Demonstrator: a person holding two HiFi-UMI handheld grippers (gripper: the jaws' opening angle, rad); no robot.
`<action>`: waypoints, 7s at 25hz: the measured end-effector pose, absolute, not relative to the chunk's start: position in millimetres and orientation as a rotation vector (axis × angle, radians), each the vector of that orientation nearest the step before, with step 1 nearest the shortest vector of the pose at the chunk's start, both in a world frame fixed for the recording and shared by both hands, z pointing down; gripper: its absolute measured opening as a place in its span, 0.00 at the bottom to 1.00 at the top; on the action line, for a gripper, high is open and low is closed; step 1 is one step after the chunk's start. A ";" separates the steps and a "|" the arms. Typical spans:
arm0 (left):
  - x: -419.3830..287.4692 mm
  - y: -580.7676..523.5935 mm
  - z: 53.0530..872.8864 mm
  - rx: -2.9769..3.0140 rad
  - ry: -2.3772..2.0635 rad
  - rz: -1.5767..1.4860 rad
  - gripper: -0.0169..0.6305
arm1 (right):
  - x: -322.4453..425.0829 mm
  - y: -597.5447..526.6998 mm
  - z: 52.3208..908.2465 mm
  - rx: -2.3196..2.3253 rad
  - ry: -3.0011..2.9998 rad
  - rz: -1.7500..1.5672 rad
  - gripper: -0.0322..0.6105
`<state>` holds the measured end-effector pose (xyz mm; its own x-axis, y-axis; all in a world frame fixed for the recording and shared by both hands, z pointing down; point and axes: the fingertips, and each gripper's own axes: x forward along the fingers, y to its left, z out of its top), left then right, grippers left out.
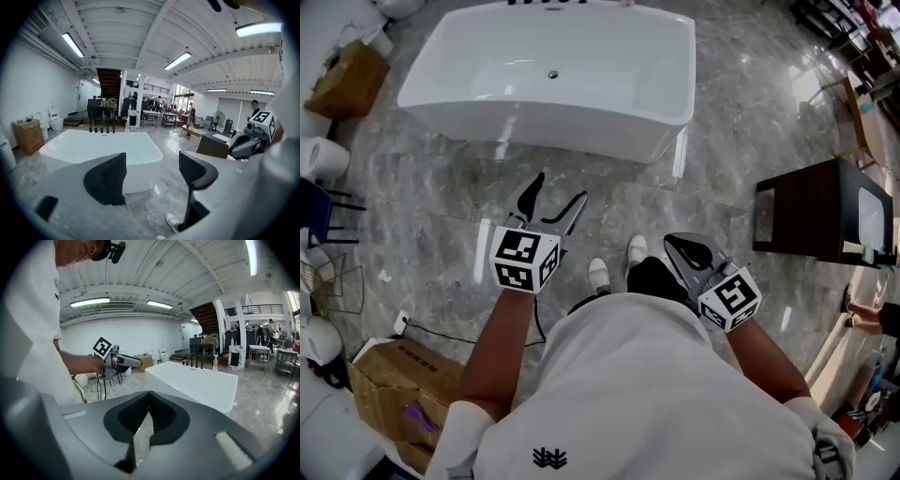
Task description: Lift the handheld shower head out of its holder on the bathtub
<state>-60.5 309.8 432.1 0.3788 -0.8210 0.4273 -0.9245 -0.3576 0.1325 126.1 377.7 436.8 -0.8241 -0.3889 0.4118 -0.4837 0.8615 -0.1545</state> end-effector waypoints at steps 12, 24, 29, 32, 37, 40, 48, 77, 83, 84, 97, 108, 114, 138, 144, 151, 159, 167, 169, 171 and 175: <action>-63.2 199.2 442.0 2.226 -1.560 0.471 0.56 | 112.2 242.0 446.9 0.542 -2.711 0.394 0.07; -41.8 48.9 432.9 2.204 -1.610 0.538 0.56 | 139.3 94.1 454.7 0.486 -2.738 0.437 0.07; -32.3 8.0 432.9 2.211 -1.601 0.566 0.56 | 146.4 58.7 461.3 0.498 -2.739 0.469 0.07; -38.4 -21.1 433.9 2.223 -1.587 0.564 0.56 | 147.0 34.2 461.5 0.571 -2.750 0.517 0.07; -54.9 -85.3 441.1 2.264 -1.549 0.542 0.56 | 139.0 -8.0 456.2 0.700 -2.746 0.550 0.07; -68.4 -128.2 452.0 2.283 -1.505 0.530 0.56 | 132.9 -33.3 452.9 0.792 -2.727 0.540 0.07; -125.9 -251.7 471.7 2.357 -1.415 0.583 0.56 | 88.2 -100.6 452.0 1.025 -2.643 0.574 0.07; -261.8 -673.9 661.9 2.230 -1.497 0.763 0.53 | 5.8 -228.0 520.2 1.297 -2.255 0.779 0.07; -268.2 -727.0 704.7 2.202 -1.507 0.805 0.52 | 6.5 -241.9 548.4 1.263 -2.213 0.827 0.07; -269.8 -736.2 709.6 2.197 -1.516 0.810 0.52 | 5.8 -241.7 553.8 1.261 -2.206 0.844 0.07; -284.6 -822.5 731.2 2.155 -1.633 0.790 0.50 | 7.4 -243.9 598.6 1.215 -2.140 0.921 0.07; -281.3 -842.3 733.5 2.121 -1.651 0.758 0.43 | 14.2 -238.8 604.4 1.240 -2.115 0.949 0.07; -284.3 -848.5 736.2 2.093 -1.653 0.766 0.25 | 11.3 -234.0 610.1 1.238 -2.111 0.958 0.07; -278.7 -794.7 632.8 2.220 -1.722 0.701 0.24 | -8.0 -215.9 574.2 1.230 -2.217 0.901 0.07; -281.9 -774.9 592.7 2.239 -1.738 0.679 0.24 | -4.4 -204.2 562.1 1.243 -2.238 0.888 0.07; -289.1 -749.5 545.3 2.279 -1.746 0.643 0.24 | -7.7 -194.1 547.4 1.258 -2.281 0.867 0.07; -293.0 -716.8 495.5 2.327 -1.735 0.610 0.24 | -13.1 -184.3 527.0 1.273 -2.324 0.800 0.07; -281.0 -681.1 454.9 2.394 -1.697 0.598 0.24 | -22.4 -177.1 512.3 1.248 -2.360 0.751 0.07; -278.7 -670.8 445.5 2.418 -1.686 0.596 0.24 | -26.5 -177.2 509.8 1.243 -2.369 0.738 0.07; -278.5 -660.8 436.0 2.443 -1.678 0.600 0.24 | -30.6 -177.6 507.9 1.235 -2.377 0.730 0.07; -276.4 -642.4 416.1 2.494 -1.664 0.608 0.24 | -35.3 -174.7 504.0 1.217 -2.386 0.718 0.07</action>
<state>-276.4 -642.4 416.1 0.3303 -0.8692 0.3681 -0.9018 -0.4057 -0.1489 -35.3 -174.7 504.0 -0.5604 -0.6366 0.5298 -0.8233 0.4978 -0.2727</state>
